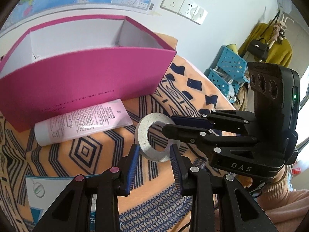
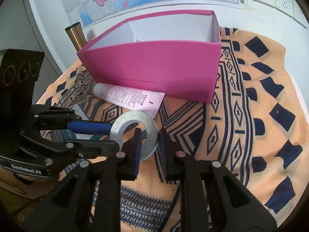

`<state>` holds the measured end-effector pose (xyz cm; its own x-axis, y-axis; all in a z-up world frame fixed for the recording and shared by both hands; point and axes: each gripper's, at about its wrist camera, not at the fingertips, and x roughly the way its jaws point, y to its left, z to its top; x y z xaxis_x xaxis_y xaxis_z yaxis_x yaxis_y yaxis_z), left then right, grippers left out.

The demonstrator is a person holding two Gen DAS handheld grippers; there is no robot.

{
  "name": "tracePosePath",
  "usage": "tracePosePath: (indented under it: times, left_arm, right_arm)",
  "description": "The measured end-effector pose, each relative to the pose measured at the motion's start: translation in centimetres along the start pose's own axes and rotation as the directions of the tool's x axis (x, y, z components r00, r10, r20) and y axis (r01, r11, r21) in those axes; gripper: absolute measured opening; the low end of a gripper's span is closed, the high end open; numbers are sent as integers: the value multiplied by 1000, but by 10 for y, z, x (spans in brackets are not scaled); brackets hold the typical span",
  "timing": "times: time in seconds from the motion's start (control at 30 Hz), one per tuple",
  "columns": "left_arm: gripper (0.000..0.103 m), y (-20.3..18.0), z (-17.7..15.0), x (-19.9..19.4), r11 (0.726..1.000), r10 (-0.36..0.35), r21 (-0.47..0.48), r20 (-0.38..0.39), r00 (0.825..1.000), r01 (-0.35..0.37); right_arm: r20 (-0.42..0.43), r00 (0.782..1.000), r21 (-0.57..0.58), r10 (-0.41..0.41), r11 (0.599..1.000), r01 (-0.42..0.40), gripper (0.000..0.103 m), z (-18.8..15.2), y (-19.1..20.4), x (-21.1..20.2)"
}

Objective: Organize rigid objects
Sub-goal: 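Lift the tape roll with the right gripper off the blanket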

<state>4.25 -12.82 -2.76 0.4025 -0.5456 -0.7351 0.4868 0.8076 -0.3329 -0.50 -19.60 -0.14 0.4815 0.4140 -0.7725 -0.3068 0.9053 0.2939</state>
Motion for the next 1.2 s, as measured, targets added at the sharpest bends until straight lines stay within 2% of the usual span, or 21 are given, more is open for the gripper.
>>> tracePosePath:
  times: [1.2]
  left_arm:
    - [32,-13,26,-24,998,21,63,99,995,-27]
  right_arm:
    - [107,994,-44,-2,999,7,20,32,-1,-27]
